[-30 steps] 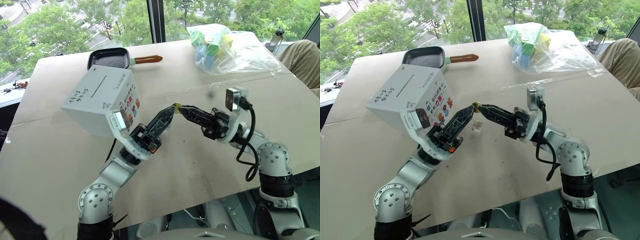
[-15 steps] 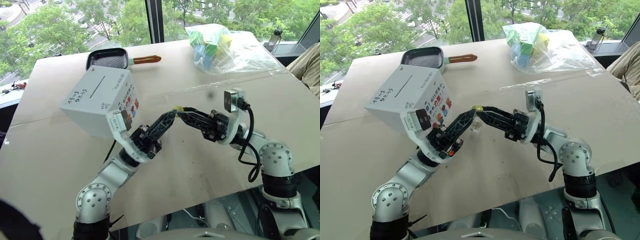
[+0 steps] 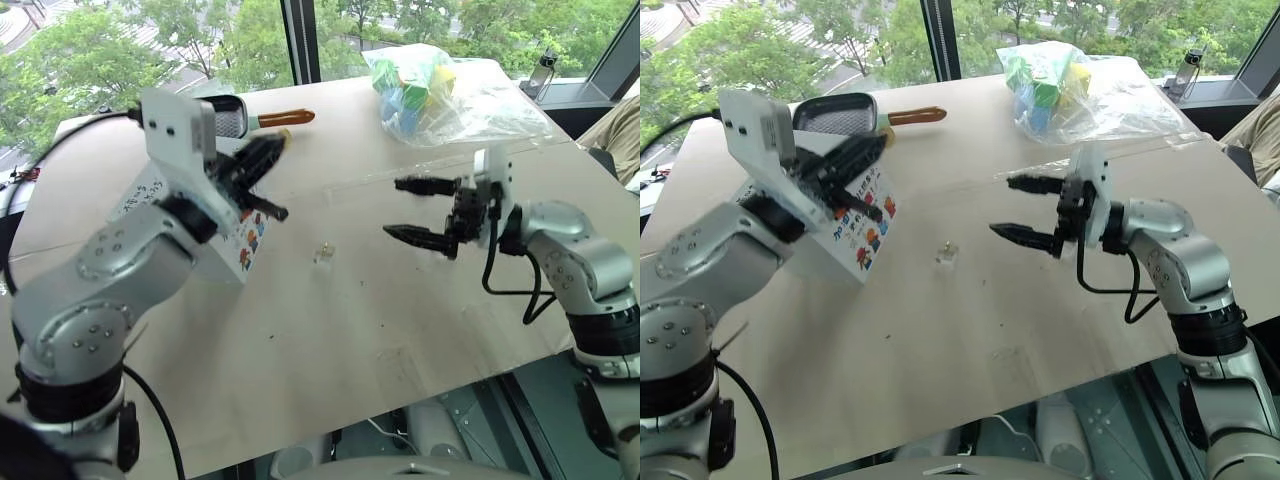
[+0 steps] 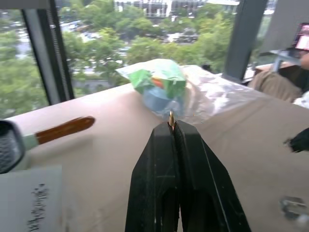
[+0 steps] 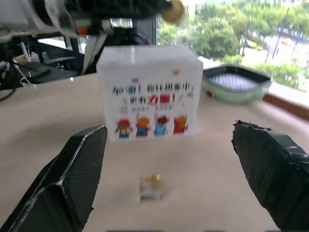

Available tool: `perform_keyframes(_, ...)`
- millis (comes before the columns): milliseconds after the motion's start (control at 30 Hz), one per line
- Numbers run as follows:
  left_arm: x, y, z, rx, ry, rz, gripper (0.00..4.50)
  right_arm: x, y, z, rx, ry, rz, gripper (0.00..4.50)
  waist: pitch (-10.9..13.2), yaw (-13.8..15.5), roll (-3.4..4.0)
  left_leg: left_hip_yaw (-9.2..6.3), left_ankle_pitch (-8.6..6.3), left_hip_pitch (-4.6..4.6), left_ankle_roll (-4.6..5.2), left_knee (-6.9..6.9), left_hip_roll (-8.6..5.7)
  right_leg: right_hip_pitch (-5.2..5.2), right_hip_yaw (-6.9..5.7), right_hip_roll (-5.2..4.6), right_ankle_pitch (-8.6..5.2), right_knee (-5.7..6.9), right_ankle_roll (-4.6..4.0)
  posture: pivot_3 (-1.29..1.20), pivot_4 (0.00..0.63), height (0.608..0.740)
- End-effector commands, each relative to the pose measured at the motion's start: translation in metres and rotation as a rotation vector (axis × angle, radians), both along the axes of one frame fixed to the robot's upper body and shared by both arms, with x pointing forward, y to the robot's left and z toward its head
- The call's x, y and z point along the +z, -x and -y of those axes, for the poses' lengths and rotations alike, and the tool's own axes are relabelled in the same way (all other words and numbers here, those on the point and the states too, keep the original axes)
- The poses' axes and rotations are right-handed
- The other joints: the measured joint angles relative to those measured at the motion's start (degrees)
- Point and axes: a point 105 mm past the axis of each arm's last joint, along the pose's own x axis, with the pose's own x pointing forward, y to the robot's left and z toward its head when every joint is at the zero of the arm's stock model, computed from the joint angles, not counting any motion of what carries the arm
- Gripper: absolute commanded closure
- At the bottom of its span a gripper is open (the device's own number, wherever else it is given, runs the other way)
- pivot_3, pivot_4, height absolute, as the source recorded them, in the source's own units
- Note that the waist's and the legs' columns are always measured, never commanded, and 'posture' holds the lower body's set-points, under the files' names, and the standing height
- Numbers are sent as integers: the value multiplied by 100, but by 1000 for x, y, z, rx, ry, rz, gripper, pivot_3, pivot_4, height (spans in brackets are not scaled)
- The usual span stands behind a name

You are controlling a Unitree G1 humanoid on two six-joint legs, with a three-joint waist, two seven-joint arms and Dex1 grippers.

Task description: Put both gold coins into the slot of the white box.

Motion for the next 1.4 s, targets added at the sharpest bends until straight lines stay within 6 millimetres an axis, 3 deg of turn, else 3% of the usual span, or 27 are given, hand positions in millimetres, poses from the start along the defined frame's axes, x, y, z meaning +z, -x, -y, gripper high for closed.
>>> perform_keyframes(33,5,-1,-17,120,-47,-12,4500,26,6,0,33,-81,36,51,-4,10,-5,-3,0,-15,-1,1,-3,-17,3,-1,1,3,0,0,150,721)
perform_keyframes(233,8,-1,-43,214,-11,-37,4500,24,8,-3,65,-73,-9,51,-4,26,-4,-21,2,-100,-9,5,-9,-100,-3,-12,0,5,0,0,150,721)
perform_keyframes(533,-3,2,-75,356,-101,-119,4500,20,10,-1,80,-63,-55,51,-4,5,-4,-18,3,-94,-11,6,-14,-100,4,-12,0,18,0,0,150,721)
perform_keyframes(767,-26,4,-97,435,-137,-232,4500,21,9,-1,81,-71,-54,51,-4,16,-4,-17,3,-92,-11,7,-14,-100,4,-12,0,22,0,0,150,721)
perform_keyframes(967,-43,3,-103,452,-151,-295,4500,21,8,1,68,-77,-50,51,-5,15,-3,-11,3,-83,-12,8,-15,-99,9,-14,0,31,-1,0,150,721)
perform_keyframes(1400,-57,1,-106,442,-164,-333,4500,16,5,4,38,-69,-38,51,-9,15,1,-1,6,-63,-17,8,-15,-91,23,-13,1,47,-2,0,150,721)
